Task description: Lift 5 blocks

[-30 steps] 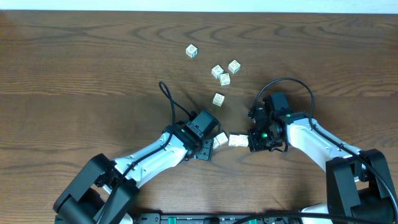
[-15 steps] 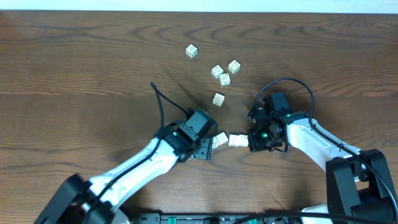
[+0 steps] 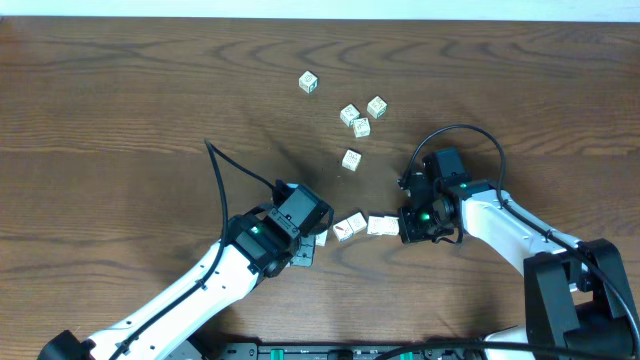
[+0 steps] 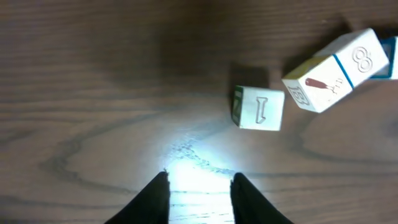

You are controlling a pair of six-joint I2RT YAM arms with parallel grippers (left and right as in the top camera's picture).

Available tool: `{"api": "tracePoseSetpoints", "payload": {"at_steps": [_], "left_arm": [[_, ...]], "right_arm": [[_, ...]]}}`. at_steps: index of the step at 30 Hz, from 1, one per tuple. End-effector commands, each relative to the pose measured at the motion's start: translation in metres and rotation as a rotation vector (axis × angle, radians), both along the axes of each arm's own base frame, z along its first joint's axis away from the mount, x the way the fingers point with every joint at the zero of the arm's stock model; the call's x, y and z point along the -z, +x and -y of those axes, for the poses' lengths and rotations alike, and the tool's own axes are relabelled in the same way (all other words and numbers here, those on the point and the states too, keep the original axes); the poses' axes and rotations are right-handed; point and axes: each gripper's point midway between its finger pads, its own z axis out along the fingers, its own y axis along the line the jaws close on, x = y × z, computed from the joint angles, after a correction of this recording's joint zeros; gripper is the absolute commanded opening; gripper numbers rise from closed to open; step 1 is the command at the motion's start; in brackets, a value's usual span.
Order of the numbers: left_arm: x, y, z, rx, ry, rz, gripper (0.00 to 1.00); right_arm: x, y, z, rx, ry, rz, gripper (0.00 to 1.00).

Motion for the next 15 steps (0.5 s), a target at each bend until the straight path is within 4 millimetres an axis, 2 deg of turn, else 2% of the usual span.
{"api": "tracePoseSetpoints", "payload": {"at_steps": [1, 9, 15], "left_arm": [[0.005, 0.001, -0.008, -0.051, 0.033, 0.008, 0.38], [0.011, -0.003, -0.013, -0.077, 0.04, -0.01, 0.41], [0.022, -0.008, -0.017, -0.124, 0.038, -0.025, 0.42]], "right_arm": [[-0.001, 0.006, -0.005, -0.045, 0.001, 0.022, 0.01], [-0.005, 0.013, -0.01, -0.109, 0.019, 0.074, 0.02], [-0.012, 0.009, -0.027, -0.199, 0.12, 0.093, 0.02]]}}
